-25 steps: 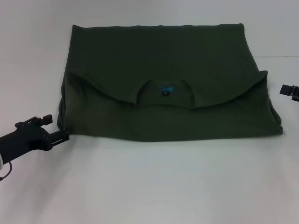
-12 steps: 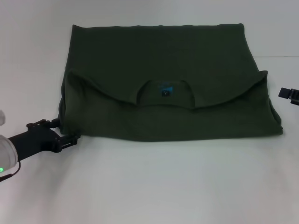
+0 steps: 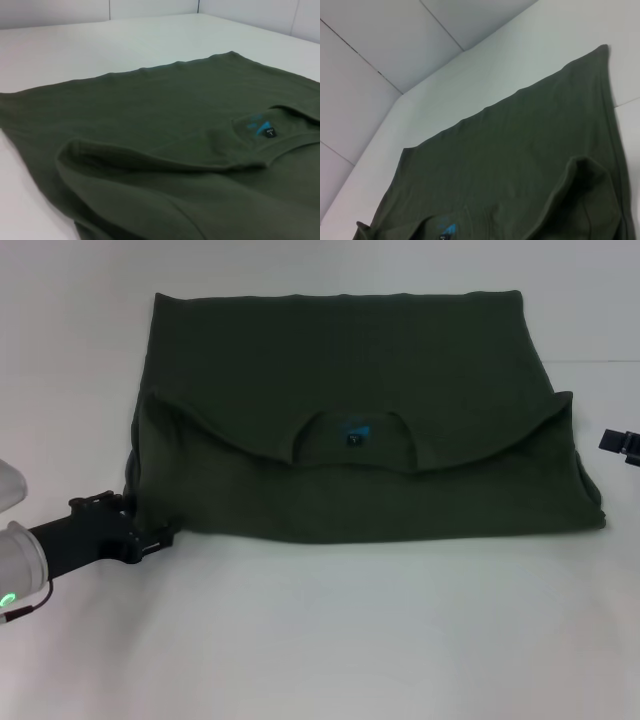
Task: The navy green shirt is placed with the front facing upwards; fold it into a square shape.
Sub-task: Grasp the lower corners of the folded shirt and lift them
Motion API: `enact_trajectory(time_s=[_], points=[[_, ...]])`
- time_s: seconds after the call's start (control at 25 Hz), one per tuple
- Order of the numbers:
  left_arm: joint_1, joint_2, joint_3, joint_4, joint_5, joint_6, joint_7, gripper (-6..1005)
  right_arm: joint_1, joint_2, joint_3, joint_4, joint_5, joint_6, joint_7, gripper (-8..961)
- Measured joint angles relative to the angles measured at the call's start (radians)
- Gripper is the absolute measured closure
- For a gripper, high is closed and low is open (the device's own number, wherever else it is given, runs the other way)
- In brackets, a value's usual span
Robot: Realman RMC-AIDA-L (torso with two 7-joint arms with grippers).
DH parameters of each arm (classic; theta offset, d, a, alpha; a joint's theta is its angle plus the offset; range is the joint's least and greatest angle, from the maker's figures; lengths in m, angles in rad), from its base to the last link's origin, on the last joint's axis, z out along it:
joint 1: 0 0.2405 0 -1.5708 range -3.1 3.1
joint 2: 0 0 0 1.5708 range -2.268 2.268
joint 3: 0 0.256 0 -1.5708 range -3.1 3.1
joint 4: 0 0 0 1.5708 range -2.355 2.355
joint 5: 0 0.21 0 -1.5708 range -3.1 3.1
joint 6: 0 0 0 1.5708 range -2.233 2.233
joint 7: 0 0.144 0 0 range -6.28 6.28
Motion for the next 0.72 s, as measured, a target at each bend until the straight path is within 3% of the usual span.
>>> enact_trajectory(time_s=[0.32, 0.72], points=[[-0.001, 0.002, -0.012, 0.005, 0.000, -0.011, -0.006, 361, -0.010, 0.001, 0.005, 0.000, 0.000, 0.000, -0.004, 203], [0.003, 0.002, -0.006, 0.018, 0.000, -0.003, -0.009, 798, -0.010, -0.011, -0.004, 0.000, -0.039, -0.004, 0.004, 205]])
